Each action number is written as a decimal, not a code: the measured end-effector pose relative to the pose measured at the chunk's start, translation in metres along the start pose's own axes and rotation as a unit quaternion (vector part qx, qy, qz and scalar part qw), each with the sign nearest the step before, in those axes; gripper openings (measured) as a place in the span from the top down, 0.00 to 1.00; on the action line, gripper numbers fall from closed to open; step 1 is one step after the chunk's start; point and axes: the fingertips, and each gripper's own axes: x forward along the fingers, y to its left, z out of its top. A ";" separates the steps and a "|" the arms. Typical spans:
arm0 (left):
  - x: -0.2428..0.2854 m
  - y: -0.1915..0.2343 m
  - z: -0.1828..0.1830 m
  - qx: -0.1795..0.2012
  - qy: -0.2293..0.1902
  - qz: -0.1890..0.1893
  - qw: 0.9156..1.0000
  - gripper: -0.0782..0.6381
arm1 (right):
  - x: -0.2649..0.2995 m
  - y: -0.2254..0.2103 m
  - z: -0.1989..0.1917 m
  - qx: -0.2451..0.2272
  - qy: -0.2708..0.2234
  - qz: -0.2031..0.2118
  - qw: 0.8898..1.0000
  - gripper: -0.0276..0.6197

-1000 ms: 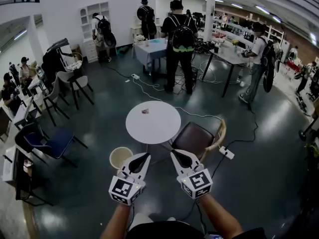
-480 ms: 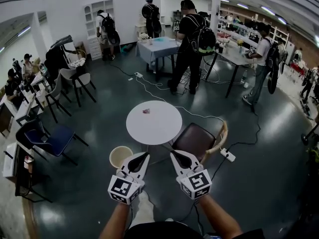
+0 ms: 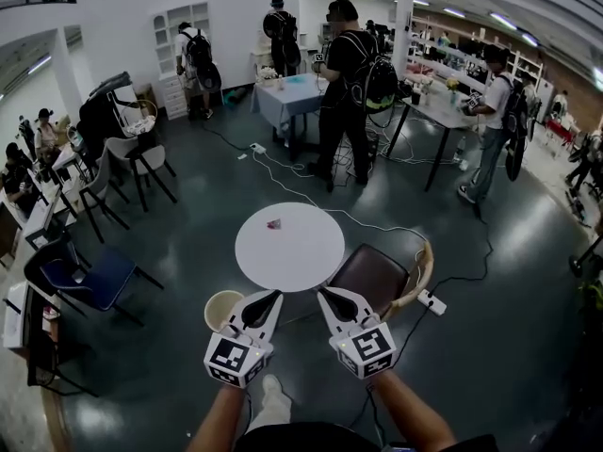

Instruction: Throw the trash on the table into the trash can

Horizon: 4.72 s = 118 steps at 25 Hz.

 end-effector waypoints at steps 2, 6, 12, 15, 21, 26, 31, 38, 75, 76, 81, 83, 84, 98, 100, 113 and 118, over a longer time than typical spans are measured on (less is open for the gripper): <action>0.013 0.015 -0.004 0.017 0.005 -0.001 1.000 0.87 | 0.018 -0.008 -0.002 0.005 0.002 -0.001 1.000 0.93; 0.038 0.039 -0.013 0.043 0.016 -0.014 0.999 0.87 | 0.052 -0.025 -0.004 0.014 0.009 -0.007 1.000 0.93; 0.067 0.086 -0.015 0.039 0.012 -0.032 0.999 0.87 | 0.101 -0.046 0.000 0.016 0.011 -0.023 1.000 0.93; 0.076 0.116 -0.012 0.033 0.008 -0.034 0.999 0.87 | 0.129 -0.051 0.005 0.014 0.012 -0.027 0.999 0.93; 0.094 0.169 -0.009 0.030 0.009 -0.045 0.999 0.87 | 0.186 -0.063 0.016 0.012 0.012 -0.033 0.999 0.93; 0.103 0.223 -0.011 0.009 -0.004 -0.043 0.999 0.87 | 0.234 -0.066 0.019 0.012 0.013 -0.040 0.999 0.93; 0.106 0.257 -0.010 0.002 -0.025 -0.058 0.998 0.87 | 0.272 -0.061 0.018 0.007 0.017 -0.044 0.999 0.93; 0.097 0.311 -0.020 -0.020 -0.026 -0.061 0.998 0.87 | 0.326 -0.043 0.017 0.003 0.023 -0.045 0.999 0.93; 0.223 0.394 -0.133 -0.053 0.059 -0.064 0.995 0.87 | 0.434 -0.155 -0.060 0.036 0.069 -0.039 0.996 0.93; 0.230 0.396 -0.139 -0.056 0.063 -0.067 0.994 0.87 | 0.439 -0.161 -0.067 0.039 0.073 -0.038 0.996 0.93; 0.266 0.407 -0.167 -0.065 0.081 -0.069 0.992 0.87 | 0.460 -0.192 -0.100 0.051 0.092 -0.031 0.994 0.93; 0.280 0.413 -0.180 -0.070 0.088 -0.070 0.991 0.87 | 0.469 -0.204 -0.113 0.059 0.100 -0.031 0.993 0.93; 0.285 0.416 -0.190 -0.072 0.091 -0.070 0.991 0.87 | 0.472 -0.208 -0.120 0.063 0.104 -0.031 0.992 0.93; 0.362 0.435 -0.311 -0.114 0.155 -0.084 0.978 0.87 | 0.524 -0.253 -0.217 0.098 0.146 -0.008 0.984 0.93; 0.371 0.438 -0.327 -0.117 0.167 -0.083 0.975 0.87 | 0.527 -0.258 -0.226 0.103 0.151 -0.005 0.983 0.93; 0.424 0.483 -0.440 -0.104 0.238 -0.067 0.963 0.81 | 0.559 -0.284 -0.304 0.133 0.183 -0.003 0.974 0.93; 0.448 0.499 -0.475 -0.098 0.260 -0.063 0.959 0.71 | 0.569 -0.297 -0.323 0.143 0.186 -0.012 0.972 0.93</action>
